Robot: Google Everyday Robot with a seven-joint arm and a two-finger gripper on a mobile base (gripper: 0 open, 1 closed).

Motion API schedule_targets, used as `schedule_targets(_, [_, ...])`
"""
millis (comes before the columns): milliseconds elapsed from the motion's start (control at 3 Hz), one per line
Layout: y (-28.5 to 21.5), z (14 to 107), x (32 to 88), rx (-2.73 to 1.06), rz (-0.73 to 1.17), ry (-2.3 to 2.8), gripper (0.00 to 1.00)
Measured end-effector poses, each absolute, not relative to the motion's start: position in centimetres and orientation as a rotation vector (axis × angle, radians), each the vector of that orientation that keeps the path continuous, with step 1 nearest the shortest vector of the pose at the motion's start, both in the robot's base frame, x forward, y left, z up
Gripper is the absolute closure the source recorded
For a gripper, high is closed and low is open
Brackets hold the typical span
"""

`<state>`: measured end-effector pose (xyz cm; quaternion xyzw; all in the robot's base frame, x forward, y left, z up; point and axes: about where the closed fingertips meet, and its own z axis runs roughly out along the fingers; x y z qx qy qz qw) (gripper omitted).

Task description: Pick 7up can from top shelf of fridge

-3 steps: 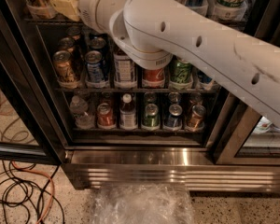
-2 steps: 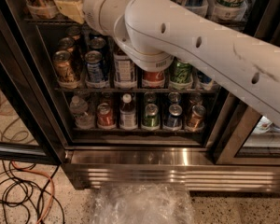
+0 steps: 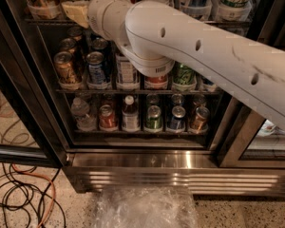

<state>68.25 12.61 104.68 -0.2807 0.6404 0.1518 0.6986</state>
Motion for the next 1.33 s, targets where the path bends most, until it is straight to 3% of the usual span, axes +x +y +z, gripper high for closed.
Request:
schedule_targets(1000, [14.7,107.0,68.9,-0.644,0.361,1.382,0.21])
schedule_targets(1333, [16.1,108.5,69.2,-0.673,0.377,1.344,0.40])
